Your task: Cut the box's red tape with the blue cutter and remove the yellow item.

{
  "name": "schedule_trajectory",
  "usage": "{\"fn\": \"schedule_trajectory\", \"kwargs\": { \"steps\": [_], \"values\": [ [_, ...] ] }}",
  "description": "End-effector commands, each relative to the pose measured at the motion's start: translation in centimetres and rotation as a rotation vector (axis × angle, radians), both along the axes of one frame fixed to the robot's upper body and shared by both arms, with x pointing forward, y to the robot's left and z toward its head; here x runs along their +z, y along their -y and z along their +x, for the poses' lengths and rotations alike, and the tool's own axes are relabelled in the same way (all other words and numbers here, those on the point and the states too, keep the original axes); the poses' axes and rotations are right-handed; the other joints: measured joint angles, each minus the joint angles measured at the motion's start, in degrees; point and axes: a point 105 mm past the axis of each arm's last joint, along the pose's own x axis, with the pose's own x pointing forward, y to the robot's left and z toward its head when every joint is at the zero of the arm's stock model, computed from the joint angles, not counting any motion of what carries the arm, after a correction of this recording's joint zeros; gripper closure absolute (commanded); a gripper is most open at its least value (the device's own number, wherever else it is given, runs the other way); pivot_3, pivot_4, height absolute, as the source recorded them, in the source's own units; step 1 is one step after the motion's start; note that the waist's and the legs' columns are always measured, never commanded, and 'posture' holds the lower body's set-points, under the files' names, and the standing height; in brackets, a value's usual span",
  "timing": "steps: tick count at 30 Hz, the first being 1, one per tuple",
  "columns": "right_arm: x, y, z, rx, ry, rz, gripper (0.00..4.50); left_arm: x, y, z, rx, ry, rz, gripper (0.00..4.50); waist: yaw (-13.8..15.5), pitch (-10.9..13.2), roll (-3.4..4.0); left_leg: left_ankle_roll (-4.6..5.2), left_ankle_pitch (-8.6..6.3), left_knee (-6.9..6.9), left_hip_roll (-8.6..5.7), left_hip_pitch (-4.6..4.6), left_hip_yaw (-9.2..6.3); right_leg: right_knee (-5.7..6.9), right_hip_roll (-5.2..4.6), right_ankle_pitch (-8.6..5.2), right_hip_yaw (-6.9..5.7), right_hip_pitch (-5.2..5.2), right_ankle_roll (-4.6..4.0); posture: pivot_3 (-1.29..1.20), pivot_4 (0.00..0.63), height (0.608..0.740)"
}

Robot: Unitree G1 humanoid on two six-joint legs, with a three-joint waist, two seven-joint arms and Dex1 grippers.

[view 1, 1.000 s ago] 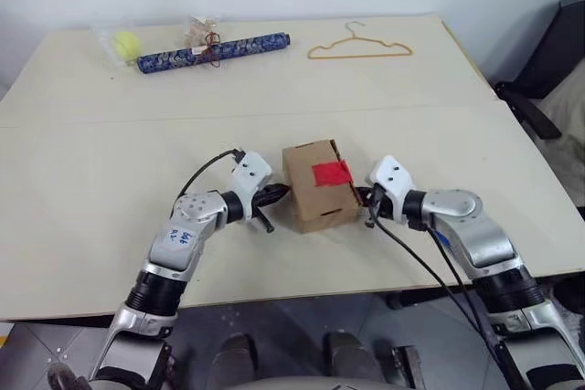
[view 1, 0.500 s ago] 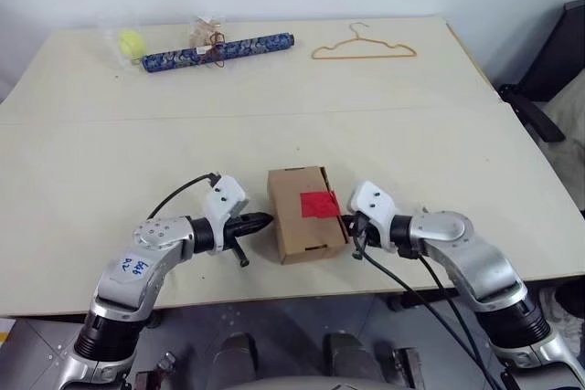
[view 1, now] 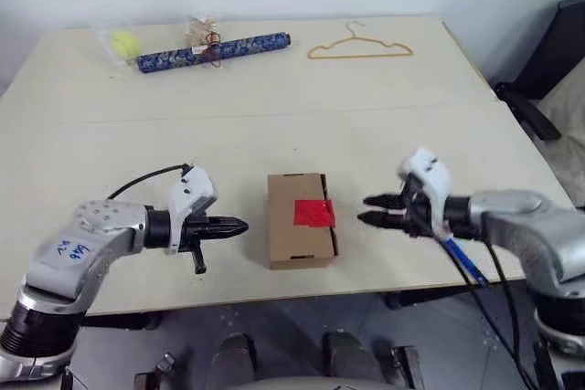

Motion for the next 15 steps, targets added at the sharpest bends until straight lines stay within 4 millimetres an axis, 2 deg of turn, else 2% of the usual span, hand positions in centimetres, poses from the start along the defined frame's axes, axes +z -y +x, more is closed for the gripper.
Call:
{"fn": "schedule_trajectory", "kwargs": {
  "steps": [1,3,8,15],
  "values": [
    [0.0,-1.1,-0.2,0.007,-0.118,0.079,0.7,1.8,2.6,0.9,-0.054,0.104,-0.092,4.5,0.3,0.0,-0.03,0.0,0.0,-0.01,-0.01,-0.01,-0.02,-0.01,0.0,0.0,-0.02,0.01,0.0,0.0,0.15,0.74],
    [0.0,-2.0,0.3,0.009,-0.134,0.11,0.04,1.3,3.5,1.6,-0.058,0.146,-0.072,4.5,0.1,0.0,-0.04,-0.01,0.01,0.01,-0.03,-0.08,-0.03,-0.08,-0.01,0.0,-0.01,-0.01,0.0,0.0,0.15,0.74],
    [-1.0,-2.6,1.9,-0.086,-0.177,0.091,0.04,-0.9,4.7,3.3,-0.039,0.198,0.028,4.5,-0.3,0.0,-0.04,-0.04,0.02,-0.2,-0.03,-0.08,0.05,-0.11,-0.01,0.0,0.03,-0.17,0.01,0.0,0.15,0.74],
    [-1.0,-2.6,3.3,-0.169,-0.197,0.094,0.04,-2.2,6.2,3.2,-0.058,0.204,0.046,4.5,-0.3,0.0,-0.04,-0.06,0.04,-0.22,-0.03,-0.06,0.07,-0.1,-0.01,0.0,0.03,-0.15,0.01,0.0,0.15,0.74]
  ]
}}
